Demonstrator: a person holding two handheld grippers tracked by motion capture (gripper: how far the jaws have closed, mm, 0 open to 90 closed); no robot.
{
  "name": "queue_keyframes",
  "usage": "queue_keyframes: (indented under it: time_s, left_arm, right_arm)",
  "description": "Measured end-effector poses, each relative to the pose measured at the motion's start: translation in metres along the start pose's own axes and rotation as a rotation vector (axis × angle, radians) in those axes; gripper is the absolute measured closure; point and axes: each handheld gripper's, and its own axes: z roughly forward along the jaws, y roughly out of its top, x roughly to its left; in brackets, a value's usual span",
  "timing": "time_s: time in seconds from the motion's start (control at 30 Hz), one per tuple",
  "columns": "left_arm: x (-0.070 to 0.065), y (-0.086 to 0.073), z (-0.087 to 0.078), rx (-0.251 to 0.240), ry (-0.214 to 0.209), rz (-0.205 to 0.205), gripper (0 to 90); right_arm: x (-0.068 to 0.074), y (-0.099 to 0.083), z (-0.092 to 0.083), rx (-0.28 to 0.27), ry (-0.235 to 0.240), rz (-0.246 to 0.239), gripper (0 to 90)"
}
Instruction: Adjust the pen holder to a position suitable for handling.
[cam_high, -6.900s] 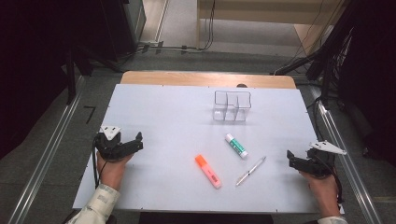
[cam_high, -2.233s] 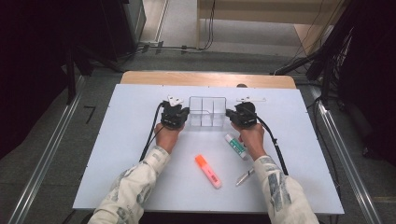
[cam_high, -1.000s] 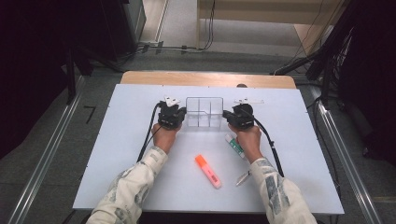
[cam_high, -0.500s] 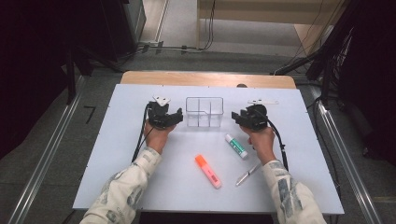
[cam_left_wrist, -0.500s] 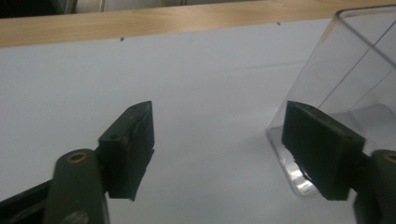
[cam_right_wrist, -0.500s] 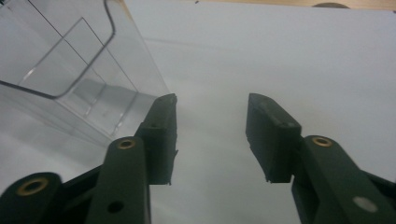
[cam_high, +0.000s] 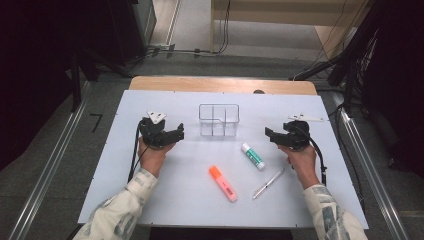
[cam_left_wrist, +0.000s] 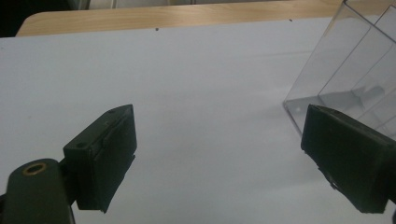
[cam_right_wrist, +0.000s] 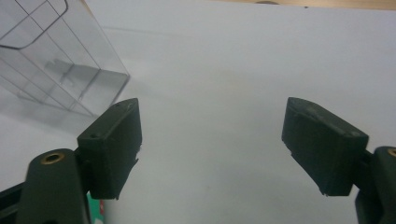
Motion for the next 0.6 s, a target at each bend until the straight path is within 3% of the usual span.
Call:
queue_keyframes:
  time_s: [0.1, 0.37, 0.6]
  left_arm:
    - [0.01, -0.005, -0.007, -0.002, 0.014, -0.022, 9.6]
    - [0.037, -0.014, -0.019, -0.009, 0.052, -0.074, 9.6]
    - [0.05, -0.025, -0.027, 0.0, 0.071, -0.083, 9.6]
  right_arm:
    - [-0.007, -0.007, -0.014, -0.005, 0.009, 0.025, 16.3]
    - [-0.023, -0.028, -0.044, -0.016, 0.014, 0.037, 13.3]
    - [-0.039, -0.041, -0.062, -0.015, -0.006, 0.084, 8.6]
